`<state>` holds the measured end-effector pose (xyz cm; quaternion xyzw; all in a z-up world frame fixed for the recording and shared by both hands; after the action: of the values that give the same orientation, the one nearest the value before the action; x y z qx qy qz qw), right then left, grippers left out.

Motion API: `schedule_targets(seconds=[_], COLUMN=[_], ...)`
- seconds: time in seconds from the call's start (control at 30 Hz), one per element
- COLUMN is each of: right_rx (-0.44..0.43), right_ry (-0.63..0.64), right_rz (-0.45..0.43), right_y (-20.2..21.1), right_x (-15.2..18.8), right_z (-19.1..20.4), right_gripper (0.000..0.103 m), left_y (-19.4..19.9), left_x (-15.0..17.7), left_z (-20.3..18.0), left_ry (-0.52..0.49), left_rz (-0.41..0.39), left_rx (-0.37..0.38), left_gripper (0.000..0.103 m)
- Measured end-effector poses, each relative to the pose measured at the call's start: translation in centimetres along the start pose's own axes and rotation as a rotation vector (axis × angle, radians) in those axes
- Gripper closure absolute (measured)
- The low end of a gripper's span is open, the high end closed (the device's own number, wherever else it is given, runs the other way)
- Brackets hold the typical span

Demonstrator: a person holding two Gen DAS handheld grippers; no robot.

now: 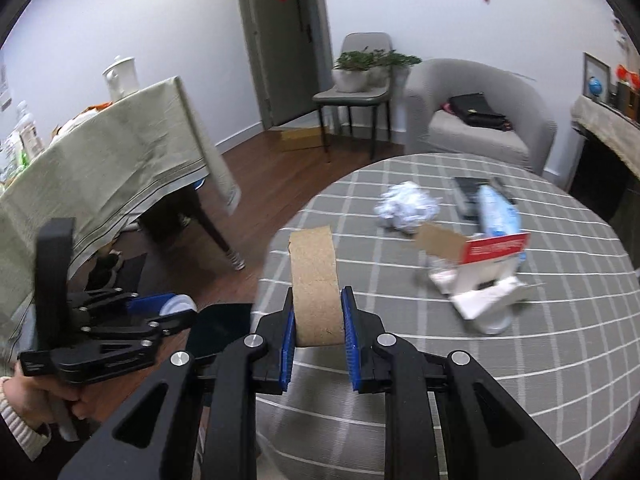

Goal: Collect trash
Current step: 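Carry both items over the teal bin and open both tools to drop them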

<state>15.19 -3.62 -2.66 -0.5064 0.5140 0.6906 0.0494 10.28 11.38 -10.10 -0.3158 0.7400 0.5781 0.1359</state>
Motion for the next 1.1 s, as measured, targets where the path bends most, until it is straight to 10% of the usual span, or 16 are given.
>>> schedule_targets(seconds=[1.1], right_rx=[-0.236], right_ry=[0.117], right_rz=[0.261], right_y=[-14.3], right_x=[0.5], right_z=[15.6], right_gripper=[0.082], left_y=[-6.3], left_x=[8.4], left_z=[14.5], left_ry=[0.100], left_rz=[0.343], left_rx=[-0.096], left_gripper=[0.051])
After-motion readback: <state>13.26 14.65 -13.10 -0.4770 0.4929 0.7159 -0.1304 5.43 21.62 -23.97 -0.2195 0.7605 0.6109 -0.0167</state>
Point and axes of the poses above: each gripper's, at about its wrist camera, not at the fingertips, and y roughly against the way its jaws point, z to its left, x to its underside, the point moved 8 cm from there along -y, roughly the way its jaws point, and after that the axes turned 13 degrees about y, right-handed, at the moved point
